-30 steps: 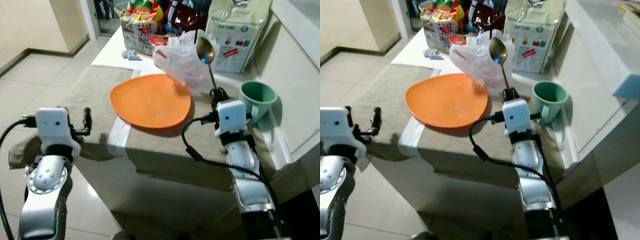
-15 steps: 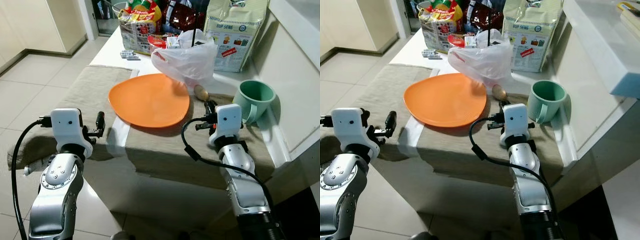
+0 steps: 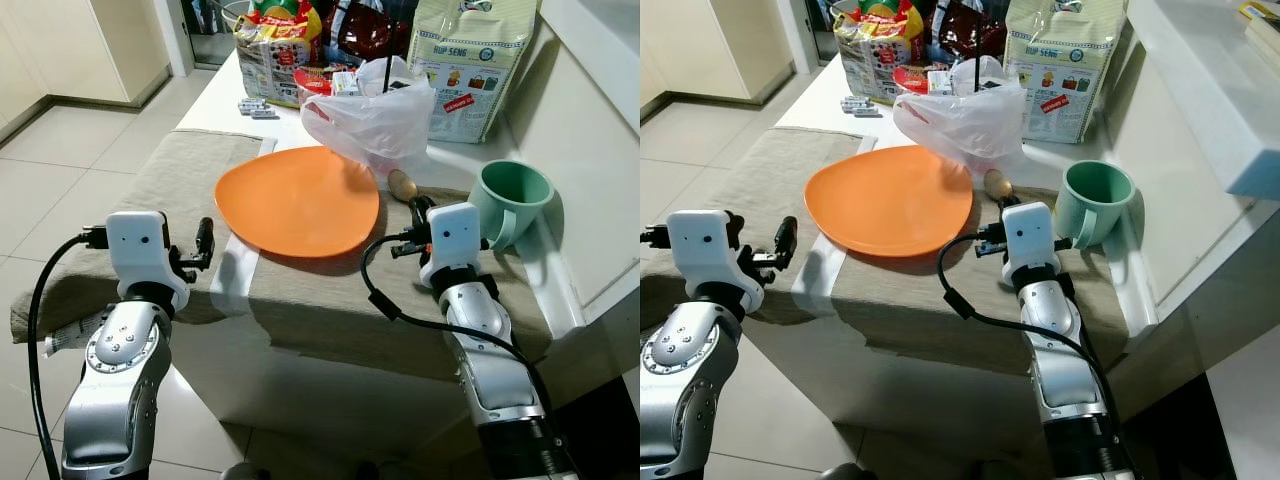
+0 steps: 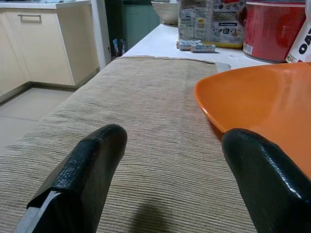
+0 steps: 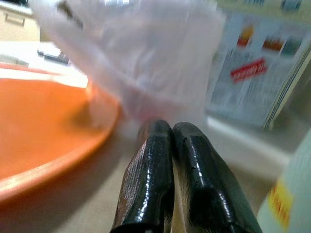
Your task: Setting the table
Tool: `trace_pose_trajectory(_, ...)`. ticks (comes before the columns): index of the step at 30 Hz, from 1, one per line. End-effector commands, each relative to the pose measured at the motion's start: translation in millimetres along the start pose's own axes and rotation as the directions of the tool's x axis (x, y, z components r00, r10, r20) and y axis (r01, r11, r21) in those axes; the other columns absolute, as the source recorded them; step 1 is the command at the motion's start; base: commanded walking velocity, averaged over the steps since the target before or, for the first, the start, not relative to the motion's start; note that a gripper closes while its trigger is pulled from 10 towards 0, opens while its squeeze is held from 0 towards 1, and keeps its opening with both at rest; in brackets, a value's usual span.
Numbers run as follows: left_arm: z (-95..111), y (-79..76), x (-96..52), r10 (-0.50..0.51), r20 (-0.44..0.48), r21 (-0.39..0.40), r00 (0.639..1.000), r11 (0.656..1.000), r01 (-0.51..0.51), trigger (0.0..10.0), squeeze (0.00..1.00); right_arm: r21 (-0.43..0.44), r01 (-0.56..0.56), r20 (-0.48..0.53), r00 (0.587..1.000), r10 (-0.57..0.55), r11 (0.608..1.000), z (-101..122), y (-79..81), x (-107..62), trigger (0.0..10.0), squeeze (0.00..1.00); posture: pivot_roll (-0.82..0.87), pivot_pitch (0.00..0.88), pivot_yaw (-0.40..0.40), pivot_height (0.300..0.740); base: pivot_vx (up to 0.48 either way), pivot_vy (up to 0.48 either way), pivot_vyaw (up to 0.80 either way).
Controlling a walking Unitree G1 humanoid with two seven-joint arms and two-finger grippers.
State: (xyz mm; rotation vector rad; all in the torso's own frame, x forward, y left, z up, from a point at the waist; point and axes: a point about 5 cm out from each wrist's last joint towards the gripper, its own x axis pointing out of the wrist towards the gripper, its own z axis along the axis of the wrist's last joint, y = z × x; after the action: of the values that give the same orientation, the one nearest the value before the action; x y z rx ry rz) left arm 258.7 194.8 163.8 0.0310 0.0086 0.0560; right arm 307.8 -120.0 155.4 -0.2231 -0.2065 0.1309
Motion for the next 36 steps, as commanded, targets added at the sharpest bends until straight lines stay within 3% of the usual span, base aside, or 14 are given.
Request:
trace_pose_trajectory(1, 0.9, -0.4, -1.4, -0.003, 0.001, 0.004, 1.0, 1.0, 0.003, 10.0, 0.0, -0.03, 0.015, 0.108, 0.994, -0.012, 0.999, 23.9, -1.7, 12.6, 10.0, 0.0, -0.02, 0.072, 0.02, 0.74, 0.0, 0.0, 0.0)
trace_pose_trajectory(8, 4.0, -4.1, -0.5, -0.026, 0.014, 0.02, 1.0, 0.999, 0.026, 10.0, 0.0, -0.046, -0.02, 0.264, 0.964, 0.031, 0.999, 56.1, 9.6, 24.3, 10.0, 0.0, -0.01, 0.067, 0.025, 0.74, 0.0, 0.0, 0.0)
trace_pose_trajectory(14, 5.0, -1.9, -1.7, -0.021, 0.016, 0.02, 1.0, 1.0, 0.02, 10.0, 0.0, -0.051, -0.058, 0.291, 0.954, 0.071, 0.997, 59.0, 22.3, 20.5, 10.0, 0.0, 0.0, 0.067, 0.024, 0.74, 0.0, 0.0, 0.0)
trace_pose_trajectory(21, 6.5, -1.2, -1.5, -0.022, 0.023, 0.033, 1.0, 0.999, 0.021, 10.0, 0.0, -0.044, -0.052, 0.292, 0.954, 0.063, 0.998, 57.1, 22.6, 20.6, 10.0, 0.0, 0.0, 0.068, 0.027, 0.74, 0.0, 0.0, 0.0)
trace_pose_trajectory(28, 6.5, -1.6, 0.7, -0.028, 0.019, 0.035, 0.999, 0.999, 0.028, 10.0, 0.0, -0.033, -0.033, 0.241, 0.97, 0.04, 0.999, 47.8, 19.5, 20.2, 10.0, 0.0, -0.01, 0.072, 0.034, 0.74, 0.0, 0.0, 0.0)
trace_pose_trajectory(33, 6.3, -1.7, -0.1, -0.036, 0.014, 0.035, 0.999, 0.999, 0.036, 10.0, 0.0, -0.01, 0.049, 0.05, 0.998, -0.048, 0.999, 16.5, 7.9, 20.9, 10.0, 0.0, -0.01, 0.075, 0.043, 0.74, 0.0, 0.0, 0.0)
trace_pose_trajectory(36, 6.1, -1.6, -0.3, -0.04, 0.01, 0.037, 0.999, 0.999, 0.04, 10.0, 0.0, 0.014, 0.06, 0.015, 0.998, -0.06, 0.998, 12.7, 7.6, 19.2, 10.0, 0.0, -0.01, 0.076, 0.044, 0.74, 0.0, 0.0, 0.0)
